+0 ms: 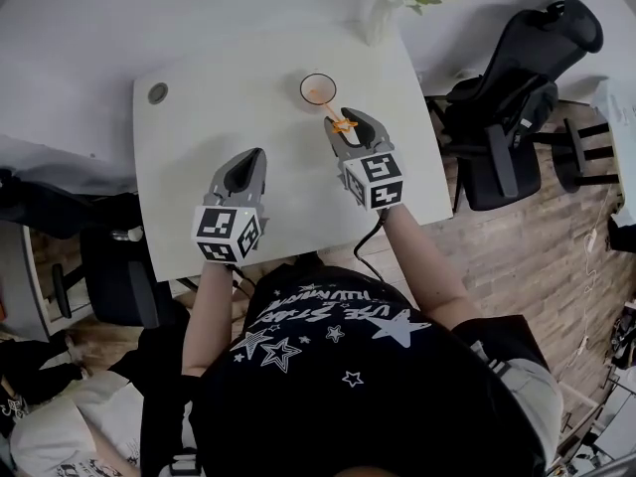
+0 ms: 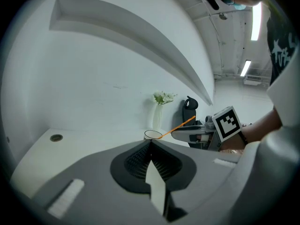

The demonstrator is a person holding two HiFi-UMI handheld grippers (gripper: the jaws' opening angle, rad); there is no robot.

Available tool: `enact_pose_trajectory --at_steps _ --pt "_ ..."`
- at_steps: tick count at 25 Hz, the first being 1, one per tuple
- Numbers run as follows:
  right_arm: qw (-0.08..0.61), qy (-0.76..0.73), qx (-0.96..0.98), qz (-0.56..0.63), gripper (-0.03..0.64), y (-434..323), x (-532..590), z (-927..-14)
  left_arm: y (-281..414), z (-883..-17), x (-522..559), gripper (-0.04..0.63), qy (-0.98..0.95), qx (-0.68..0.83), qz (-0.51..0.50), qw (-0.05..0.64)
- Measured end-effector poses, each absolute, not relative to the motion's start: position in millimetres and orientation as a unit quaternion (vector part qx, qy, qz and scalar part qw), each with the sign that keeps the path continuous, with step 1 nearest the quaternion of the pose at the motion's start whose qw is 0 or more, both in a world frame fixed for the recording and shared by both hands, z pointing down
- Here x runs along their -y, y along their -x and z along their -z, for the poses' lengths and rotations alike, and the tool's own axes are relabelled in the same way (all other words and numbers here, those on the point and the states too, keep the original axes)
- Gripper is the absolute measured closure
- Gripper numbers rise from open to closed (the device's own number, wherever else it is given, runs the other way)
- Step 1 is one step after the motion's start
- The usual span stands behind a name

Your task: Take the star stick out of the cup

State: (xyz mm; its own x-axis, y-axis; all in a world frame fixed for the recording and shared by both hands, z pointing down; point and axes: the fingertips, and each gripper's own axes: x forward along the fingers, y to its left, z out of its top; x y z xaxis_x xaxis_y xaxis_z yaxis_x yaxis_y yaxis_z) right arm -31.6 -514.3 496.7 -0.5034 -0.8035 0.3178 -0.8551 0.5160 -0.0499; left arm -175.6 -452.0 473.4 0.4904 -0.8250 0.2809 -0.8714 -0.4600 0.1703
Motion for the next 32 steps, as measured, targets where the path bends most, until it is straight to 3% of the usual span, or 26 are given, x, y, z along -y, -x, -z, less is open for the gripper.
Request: enact_pose_trajectory --at_steps 8,13,32 --pt "0.13 -0.481 0.864 -0.08 0.51 33 525 -496 172 -479 465 0.592 -0.851 0.495 -0.085 0.151" --pt "0.133 -0.484 0.862 -0.067 0.574 36 526 -491 176 -479 464 0.592 -0.85 0.497 -0.084 0.153" --pt "0.073 -0.514 0.855 -0.008 0.584 -1 465 -401 156 -438 402 0.592 -0.856 0.5 -0.058 0.12"
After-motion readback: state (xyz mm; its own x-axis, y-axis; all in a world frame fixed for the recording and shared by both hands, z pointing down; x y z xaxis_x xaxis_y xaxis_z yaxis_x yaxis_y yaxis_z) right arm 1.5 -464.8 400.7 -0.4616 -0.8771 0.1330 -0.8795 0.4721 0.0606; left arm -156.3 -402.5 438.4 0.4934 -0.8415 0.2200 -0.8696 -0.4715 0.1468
